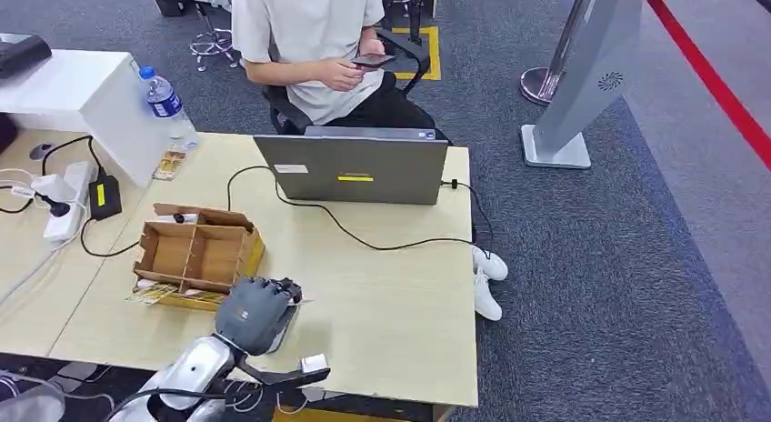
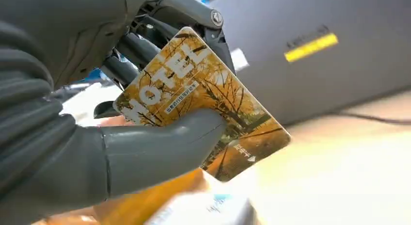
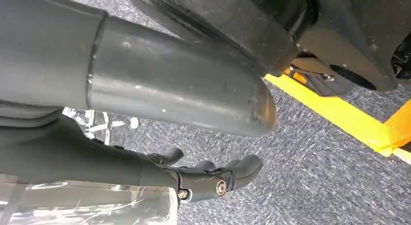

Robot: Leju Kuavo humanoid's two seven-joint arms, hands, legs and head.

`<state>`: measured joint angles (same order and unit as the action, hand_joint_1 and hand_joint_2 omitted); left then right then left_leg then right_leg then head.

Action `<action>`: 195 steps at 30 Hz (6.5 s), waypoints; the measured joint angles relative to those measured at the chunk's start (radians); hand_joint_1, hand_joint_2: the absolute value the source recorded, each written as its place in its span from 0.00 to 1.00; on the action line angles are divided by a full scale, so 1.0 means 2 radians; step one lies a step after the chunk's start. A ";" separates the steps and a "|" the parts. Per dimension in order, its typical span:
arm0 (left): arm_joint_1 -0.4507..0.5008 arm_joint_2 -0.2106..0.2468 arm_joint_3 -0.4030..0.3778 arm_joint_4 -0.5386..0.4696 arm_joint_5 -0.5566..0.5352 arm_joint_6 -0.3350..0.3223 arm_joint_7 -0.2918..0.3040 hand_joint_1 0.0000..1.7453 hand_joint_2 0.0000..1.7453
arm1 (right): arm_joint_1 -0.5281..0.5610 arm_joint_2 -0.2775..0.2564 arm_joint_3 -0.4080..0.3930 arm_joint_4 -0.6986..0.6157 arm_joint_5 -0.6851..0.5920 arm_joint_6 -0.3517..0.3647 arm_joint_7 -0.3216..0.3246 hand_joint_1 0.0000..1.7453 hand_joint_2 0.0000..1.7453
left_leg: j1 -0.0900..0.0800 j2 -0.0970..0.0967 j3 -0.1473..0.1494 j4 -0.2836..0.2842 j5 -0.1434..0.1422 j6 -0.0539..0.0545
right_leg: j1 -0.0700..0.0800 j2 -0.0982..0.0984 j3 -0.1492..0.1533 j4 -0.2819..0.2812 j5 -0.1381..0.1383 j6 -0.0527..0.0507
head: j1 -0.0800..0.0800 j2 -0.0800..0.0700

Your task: Pass the card to the sensor for recognition and then transmit it.

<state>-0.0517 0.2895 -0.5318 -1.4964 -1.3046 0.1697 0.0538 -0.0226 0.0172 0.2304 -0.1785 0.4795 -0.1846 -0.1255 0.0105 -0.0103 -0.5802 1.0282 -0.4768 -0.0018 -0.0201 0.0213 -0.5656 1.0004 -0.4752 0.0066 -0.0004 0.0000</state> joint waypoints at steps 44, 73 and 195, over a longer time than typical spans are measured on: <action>0.033 0.077 0.057 -0.009 -0.050 -0.070 0.056 1.00 1.00 | 0.003 0.002 -0.003 0.000 0.002 0.003 0.005 0.00 0.00 | 0.000 -0.001 0.000 0.000 0.001 0.000 | 0.000 -0.001 0.000 0.000 0.000 0.000 | 0.000 0.000; -0.023 0.025 0.051 -0.007 -0.034 -0.028 0.039 1.00 1.00 | -0.001 0.002 -0.003 0.000 0.016 0.004 0.004 0.00 0.00 | 0.000 -0.001 0.000 0.000 0.001 0.000 | 0.000 -0.001 0.000 0.000 0.000 0.000 | 0.000 0.000; 0.110 0.121 0.235 -0.247 -0.055 0.029 -0.001 0.00 1.00 | 0.081 -0.011 0.035 -0.071 0.132 -0.003 -0.070 0.00 0.00 | 0.001 -0.001 -0.004 0.000 0.002 -0.001 | 0.001 -0.001 -0.003 0.000 0.001 -0.001 | 0.000 0.000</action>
<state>0.1684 0.5322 -0.0610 -1.9898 -1.4137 0.2274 0.0511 0.1403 -0.0042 0.3014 -0.3204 0.7427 -0.1915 -0.2663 0.0121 -0.0116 -0.5877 1.0274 -0.4726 -0.0047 -0.0187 0.0189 -0.5726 1.0010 -0.4728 0.0048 0.0004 0.0000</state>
